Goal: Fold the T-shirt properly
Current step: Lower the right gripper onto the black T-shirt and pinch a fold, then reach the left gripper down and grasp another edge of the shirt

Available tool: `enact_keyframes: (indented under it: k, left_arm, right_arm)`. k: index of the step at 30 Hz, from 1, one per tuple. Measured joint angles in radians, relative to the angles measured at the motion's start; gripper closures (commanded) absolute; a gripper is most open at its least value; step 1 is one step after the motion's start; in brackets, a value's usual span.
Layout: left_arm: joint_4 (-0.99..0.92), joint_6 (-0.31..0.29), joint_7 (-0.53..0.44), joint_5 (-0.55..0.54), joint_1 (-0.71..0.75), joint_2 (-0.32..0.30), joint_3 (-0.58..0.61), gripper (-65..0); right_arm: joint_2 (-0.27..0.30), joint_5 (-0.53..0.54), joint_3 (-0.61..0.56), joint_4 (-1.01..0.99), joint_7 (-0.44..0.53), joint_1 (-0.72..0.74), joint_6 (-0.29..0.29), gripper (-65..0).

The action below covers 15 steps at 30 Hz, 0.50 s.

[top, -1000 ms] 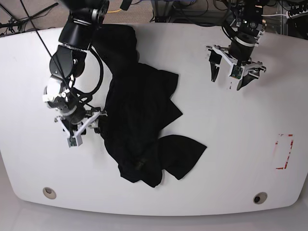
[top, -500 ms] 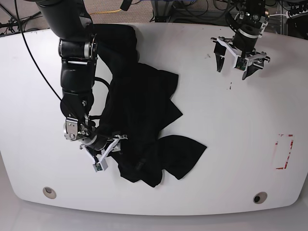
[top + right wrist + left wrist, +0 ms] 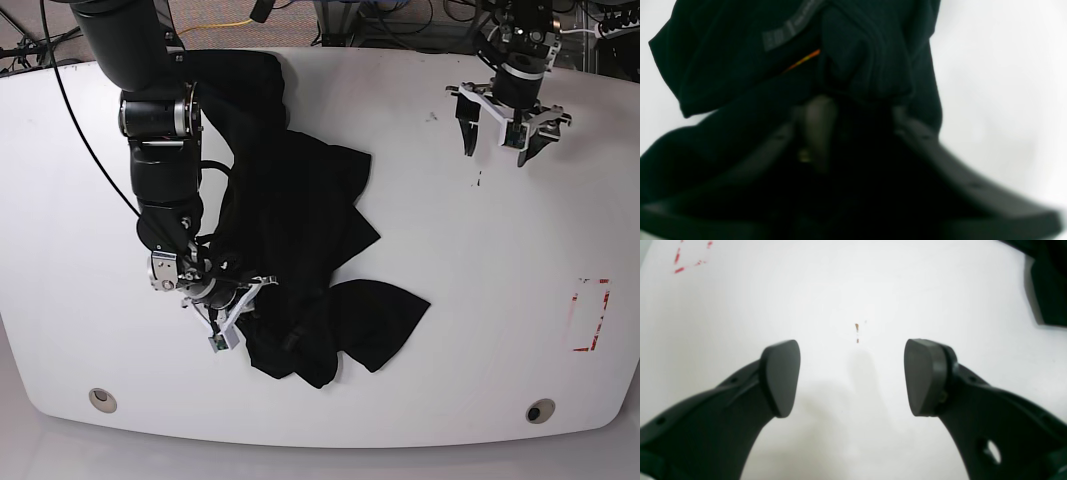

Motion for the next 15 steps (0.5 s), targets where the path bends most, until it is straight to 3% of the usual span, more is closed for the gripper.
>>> enact_keyframes:
  k: [4,7,15]
  left_arm:
    - [0.0,0.0,0.003,0.0,-0.002,0.0,-0.002,-45.1]
    - [-0.001,0.0,0.003,0.0,-0.007,0.0,-0.001,-45.3]
    - [-0.011,0.002,0.007,-0.001,-0.085,-0.003,0.021,-45.8]
  right_arm:
    - [-0.004,0.002,-0.001,0.002,-0.018,-0.002,0.0,0.0]
    - [-0.001,0.002,-0.001,0.064,-0.109,-0.013,0.0,0.0]
    - [0.027,0.0,0.0,0.599,-0.404,-0.089,0.0,0.0]
